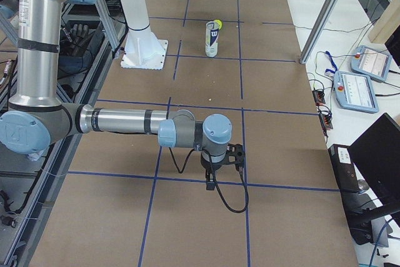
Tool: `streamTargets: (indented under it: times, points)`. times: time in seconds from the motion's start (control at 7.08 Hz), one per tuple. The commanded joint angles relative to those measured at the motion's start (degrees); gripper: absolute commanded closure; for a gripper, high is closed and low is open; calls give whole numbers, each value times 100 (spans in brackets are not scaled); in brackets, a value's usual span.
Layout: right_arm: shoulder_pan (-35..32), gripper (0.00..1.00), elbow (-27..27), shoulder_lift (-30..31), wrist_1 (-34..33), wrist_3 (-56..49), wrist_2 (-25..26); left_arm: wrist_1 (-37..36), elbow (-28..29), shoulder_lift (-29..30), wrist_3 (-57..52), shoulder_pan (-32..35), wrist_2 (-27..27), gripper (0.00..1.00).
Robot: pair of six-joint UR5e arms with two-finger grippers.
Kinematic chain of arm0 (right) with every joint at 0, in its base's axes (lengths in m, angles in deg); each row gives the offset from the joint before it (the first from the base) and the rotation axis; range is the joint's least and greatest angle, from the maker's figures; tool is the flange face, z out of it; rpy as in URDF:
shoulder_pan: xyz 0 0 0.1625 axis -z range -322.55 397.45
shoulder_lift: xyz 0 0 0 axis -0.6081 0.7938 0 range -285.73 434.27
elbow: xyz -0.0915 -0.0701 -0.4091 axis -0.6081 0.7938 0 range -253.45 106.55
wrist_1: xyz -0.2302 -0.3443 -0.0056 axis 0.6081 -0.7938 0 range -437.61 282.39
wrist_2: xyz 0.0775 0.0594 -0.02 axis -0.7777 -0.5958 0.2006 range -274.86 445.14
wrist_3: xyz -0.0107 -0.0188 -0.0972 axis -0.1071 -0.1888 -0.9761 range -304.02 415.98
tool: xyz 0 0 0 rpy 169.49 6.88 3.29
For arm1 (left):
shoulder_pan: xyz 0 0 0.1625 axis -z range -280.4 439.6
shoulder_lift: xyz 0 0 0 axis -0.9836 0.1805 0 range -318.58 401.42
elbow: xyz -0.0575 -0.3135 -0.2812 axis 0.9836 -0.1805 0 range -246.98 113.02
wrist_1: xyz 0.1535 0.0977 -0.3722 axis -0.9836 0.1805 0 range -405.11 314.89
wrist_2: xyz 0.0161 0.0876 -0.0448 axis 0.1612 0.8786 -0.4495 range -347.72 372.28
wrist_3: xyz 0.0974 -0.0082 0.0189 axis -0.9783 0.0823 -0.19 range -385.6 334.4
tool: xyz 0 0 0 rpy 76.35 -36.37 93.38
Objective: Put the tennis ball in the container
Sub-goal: 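Reach the left gripper to the loose tennis ball and grasp it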
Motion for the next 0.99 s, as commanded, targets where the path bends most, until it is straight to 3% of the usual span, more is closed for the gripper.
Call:
streamTargets:
  times: [0.0,0.42,0.85]
  points:
    - [0,0,1,0,-5,0,0,10,260,262,361,-782,843,0]
    - [0,0,1,0,-5,0,0,80,665,270,561,-1283,1196,0]
    - [0,0,1,9,4,0,0,711,1131,218,774,-1556,1364,0]
